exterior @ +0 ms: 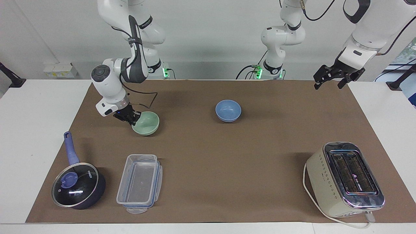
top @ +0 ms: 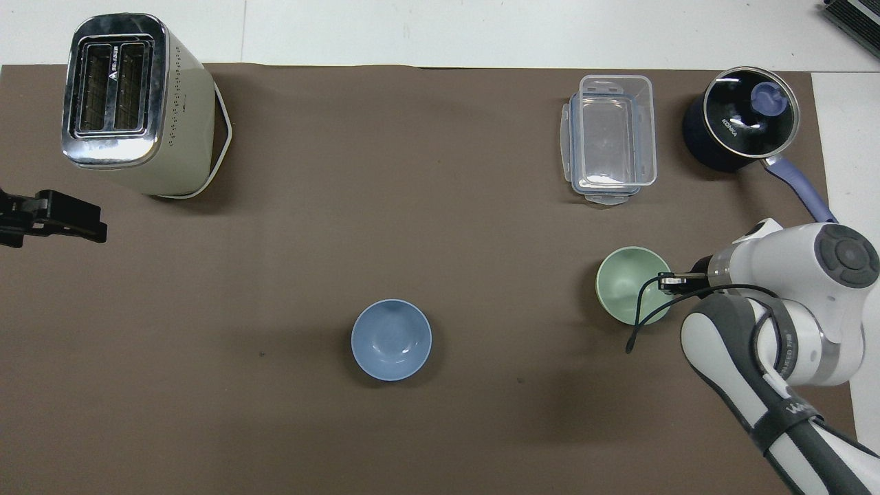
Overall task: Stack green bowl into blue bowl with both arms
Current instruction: 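Lift the green bowl and carry it over the blue bowl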
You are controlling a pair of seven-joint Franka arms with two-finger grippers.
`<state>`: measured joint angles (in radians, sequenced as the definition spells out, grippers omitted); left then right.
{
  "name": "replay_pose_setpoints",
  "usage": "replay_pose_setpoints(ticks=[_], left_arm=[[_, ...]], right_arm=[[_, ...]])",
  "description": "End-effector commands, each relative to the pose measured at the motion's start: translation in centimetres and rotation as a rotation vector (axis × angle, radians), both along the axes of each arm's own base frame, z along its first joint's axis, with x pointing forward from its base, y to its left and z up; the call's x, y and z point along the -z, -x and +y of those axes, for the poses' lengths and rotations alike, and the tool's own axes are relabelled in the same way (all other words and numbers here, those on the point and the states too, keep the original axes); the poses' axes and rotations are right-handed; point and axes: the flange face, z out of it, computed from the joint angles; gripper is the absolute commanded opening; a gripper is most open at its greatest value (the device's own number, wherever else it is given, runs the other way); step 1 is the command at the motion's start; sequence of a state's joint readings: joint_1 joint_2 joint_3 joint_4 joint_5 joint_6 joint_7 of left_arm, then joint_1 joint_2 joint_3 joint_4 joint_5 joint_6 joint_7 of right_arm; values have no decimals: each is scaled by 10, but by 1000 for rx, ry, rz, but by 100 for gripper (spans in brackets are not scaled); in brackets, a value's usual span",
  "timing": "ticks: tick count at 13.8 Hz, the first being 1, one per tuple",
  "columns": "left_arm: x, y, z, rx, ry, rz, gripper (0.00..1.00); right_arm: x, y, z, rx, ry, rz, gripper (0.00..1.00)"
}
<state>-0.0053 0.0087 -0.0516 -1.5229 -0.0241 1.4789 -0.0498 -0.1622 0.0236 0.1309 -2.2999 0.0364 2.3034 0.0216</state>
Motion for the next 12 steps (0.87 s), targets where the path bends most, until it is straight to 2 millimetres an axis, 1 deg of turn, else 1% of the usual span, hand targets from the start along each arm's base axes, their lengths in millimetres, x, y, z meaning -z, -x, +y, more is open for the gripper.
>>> replay_pose_setpoints(ticks=[1, 2, 3, 4, 6, 8, 11, 12], left_arm=[[-3, 0, 3, -3, -13, 6, 100], [-3, 0, 3, -3, -13, 6, 100], [-3, 0, 3, -3, -13, 6, 100], [-3, 0, 3, -4, -13, 6, 100], [-3, 0, 3, -4, -13, 6, 100], [-3, 0, 3, -3, -13, 6, 100], [-3, 0, 3, -4, -13, 6, 100], [-3, 0, 3, -4, -13, 6, 100]], right_arm=[[-26, 4, 8, -45, -15, -17, 0], [-38, 7, 20, -70, -14, -23, 0], [-51, 8, 39, -105, -13, -33, 0], [-63, 9, 56, -109, -37, -43, 0], [-82, 13, 87, -114, -108, -47, 0], [-93, 19, 130, -145, -136, -54, 0], [-105, 33, 205, -105, -153, -65, 0], [-107, 36, 225, -102, -158, -63, 0]])
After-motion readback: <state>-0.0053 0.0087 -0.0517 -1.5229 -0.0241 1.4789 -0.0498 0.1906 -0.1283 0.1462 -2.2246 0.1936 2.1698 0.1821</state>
